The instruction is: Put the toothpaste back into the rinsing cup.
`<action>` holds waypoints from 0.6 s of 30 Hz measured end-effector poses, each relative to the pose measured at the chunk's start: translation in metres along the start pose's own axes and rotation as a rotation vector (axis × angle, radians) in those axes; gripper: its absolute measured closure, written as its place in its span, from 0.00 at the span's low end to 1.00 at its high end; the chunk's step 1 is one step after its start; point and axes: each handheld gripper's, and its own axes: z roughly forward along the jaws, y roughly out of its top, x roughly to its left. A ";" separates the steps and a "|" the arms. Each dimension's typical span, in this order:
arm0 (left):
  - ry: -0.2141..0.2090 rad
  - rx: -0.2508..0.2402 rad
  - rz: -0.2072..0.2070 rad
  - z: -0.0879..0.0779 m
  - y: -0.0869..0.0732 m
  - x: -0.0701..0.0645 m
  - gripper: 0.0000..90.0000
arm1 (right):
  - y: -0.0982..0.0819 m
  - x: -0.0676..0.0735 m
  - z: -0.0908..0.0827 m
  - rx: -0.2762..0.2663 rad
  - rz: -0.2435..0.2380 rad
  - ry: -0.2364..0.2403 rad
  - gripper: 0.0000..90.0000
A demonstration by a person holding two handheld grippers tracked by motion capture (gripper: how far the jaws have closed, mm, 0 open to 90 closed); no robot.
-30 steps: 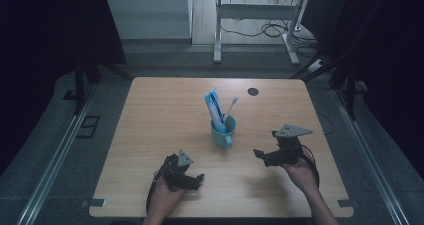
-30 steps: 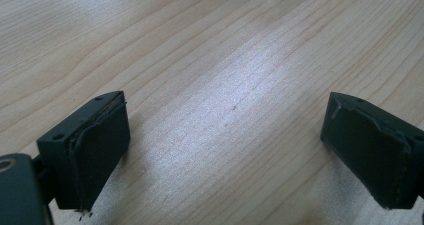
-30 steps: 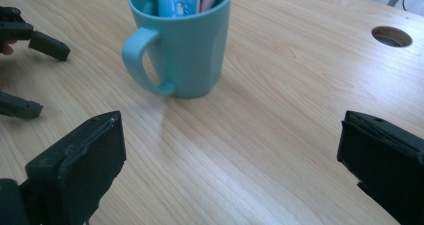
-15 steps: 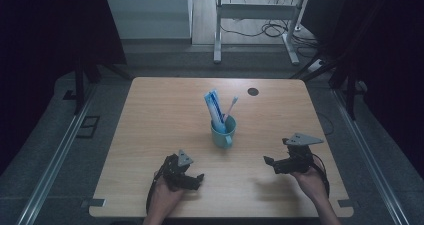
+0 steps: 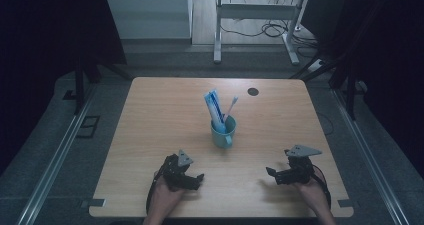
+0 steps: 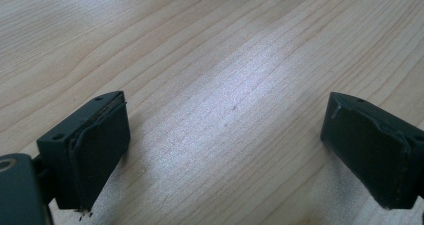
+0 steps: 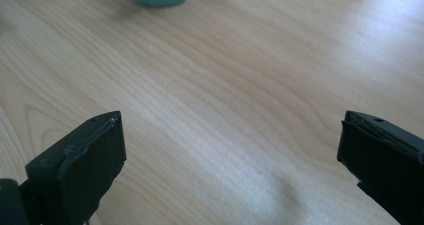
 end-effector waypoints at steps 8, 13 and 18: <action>0.000 0.000 0.003 0.000 0.000 0.000 0.06 | -0.015 0.002 0.005 0.027 0.004 0.004 0.00; 0.000 0.000 0.003 0.000 0.000 0.000 0.06 | -0.022 0.004 0.010 0.054 -0.005 0.000 0.00; 0.000 -0.001 0.003 0.000 0.000 0.000 0.06 | -0.025 0.006 0.014 0.091 -0.010 -0.005 0.00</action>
